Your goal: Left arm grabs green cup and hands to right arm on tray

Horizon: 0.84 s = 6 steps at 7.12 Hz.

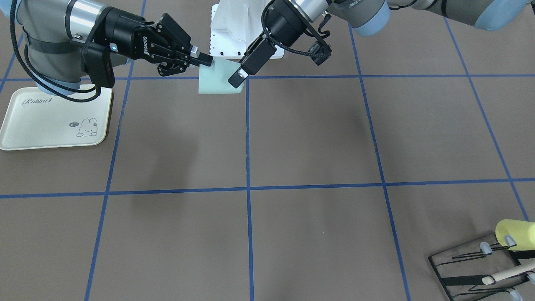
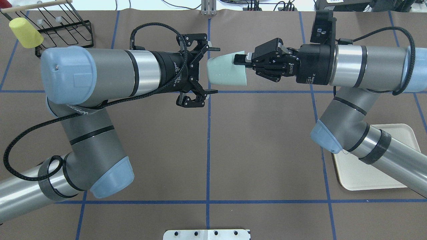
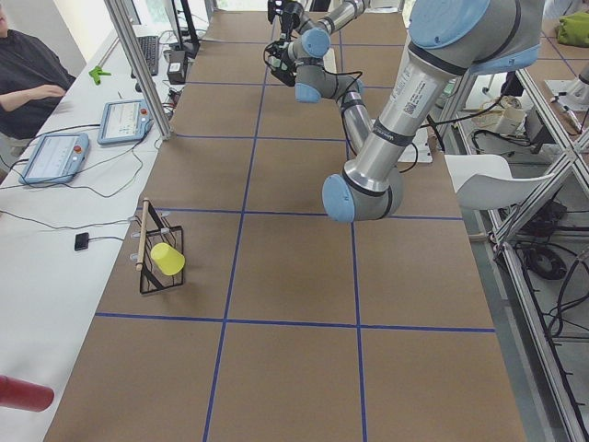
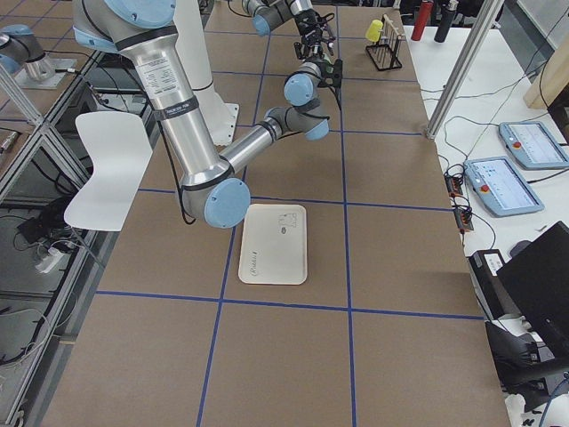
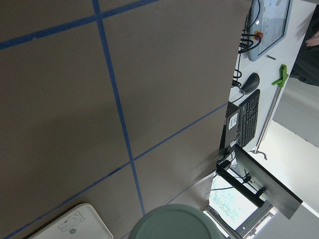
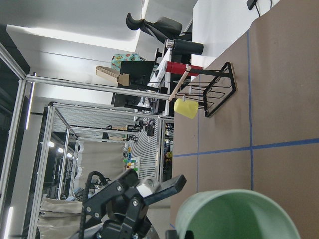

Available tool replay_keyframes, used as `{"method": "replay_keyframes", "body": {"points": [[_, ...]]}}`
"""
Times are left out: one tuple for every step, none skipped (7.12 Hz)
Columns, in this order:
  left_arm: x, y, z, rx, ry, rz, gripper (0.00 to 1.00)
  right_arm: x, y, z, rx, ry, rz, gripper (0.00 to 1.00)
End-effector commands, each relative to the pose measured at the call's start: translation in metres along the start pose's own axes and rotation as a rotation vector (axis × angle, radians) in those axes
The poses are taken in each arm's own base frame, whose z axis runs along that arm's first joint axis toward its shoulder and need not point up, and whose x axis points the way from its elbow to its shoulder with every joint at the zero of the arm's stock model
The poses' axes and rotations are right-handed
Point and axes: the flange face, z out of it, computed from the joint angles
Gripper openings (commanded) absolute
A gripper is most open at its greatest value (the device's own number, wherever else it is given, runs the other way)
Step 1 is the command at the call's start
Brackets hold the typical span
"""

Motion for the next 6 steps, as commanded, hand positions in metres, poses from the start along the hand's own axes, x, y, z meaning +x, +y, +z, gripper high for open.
{"method": "replay_keyframes", "body": {"points": [[0.000, -0.003, 0.001, 0.008, -0.001, 0.001, 1.00, 0.008, -0.004, -0.006, 0.016, 0.017, -0.049, 0.00], [0.002, -0.004, 0.000, 0.009, 0.002, 0.001, 1.00, 0.018, -0.013, -0.012, 0.035, 0.042, -0.082, 0.00], [0.005, -0.006, -0.001, 0.014, 0.008, 0.001, 1.00, 0.031, -0.030, -0.020, 0.066, 0.076, -0.095, 0.00], [0.006, -0.007, -0.001, 0.019, 0.010, 0.006, 1.00, 0.037, -0.051, -0.032, 0.104, 0.105, -0.130, 0.00], [0.007, -0.009, -0.002, 0.023, 0.011, 0.064, 1.00, 0.046, -0.069, -0.049, 0.135, 0.148, -0.193, 0.00], [0.008, -0.008, -0.003, 0.026, 0.010, 0.162, 1.00, 0.058, -0.086, -0.062, 0.143, 0.225, -0.262, 0.00]]}}
